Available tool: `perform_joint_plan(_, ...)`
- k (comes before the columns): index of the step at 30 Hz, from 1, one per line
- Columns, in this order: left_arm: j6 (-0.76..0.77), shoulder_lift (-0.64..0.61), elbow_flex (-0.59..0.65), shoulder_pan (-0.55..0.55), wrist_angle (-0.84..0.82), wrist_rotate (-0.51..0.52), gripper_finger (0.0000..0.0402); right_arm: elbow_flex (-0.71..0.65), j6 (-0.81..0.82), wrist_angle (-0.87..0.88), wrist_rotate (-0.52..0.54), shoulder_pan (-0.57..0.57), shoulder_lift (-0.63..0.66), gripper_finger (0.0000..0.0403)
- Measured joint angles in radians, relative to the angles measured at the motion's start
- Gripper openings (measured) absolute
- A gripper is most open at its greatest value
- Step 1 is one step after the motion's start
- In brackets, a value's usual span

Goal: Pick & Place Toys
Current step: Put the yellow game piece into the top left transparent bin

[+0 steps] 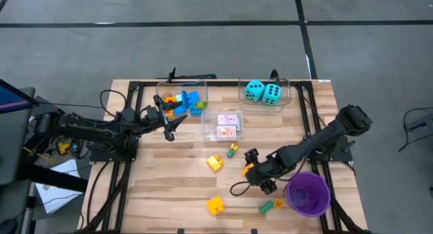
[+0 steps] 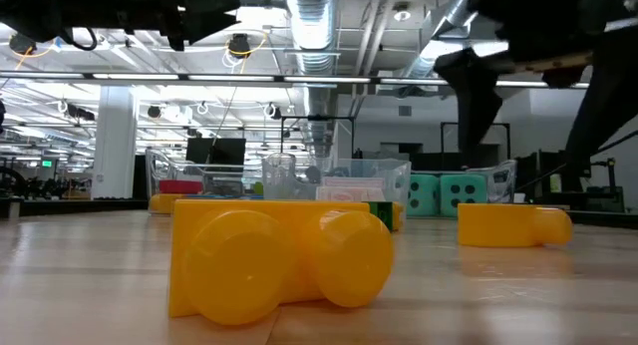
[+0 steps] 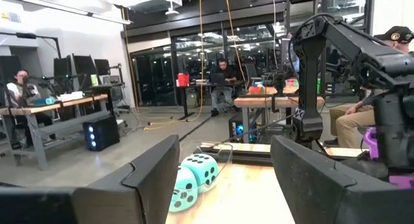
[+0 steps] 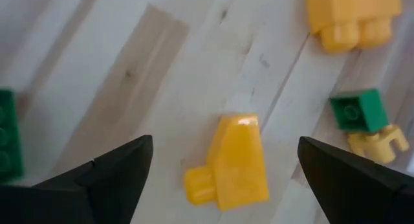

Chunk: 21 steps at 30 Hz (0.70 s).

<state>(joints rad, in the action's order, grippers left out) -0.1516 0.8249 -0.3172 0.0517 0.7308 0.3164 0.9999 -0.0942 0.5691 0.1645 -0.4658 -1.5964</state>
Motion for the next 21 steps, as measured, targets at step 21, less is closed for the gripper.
perform_joint_plan(21,0.082,0.001,0.0,0.0,-0.053,0.0,0.0237,-0.025,-0.082,0.039,-0.086,0.073,-0.146,0.0377)
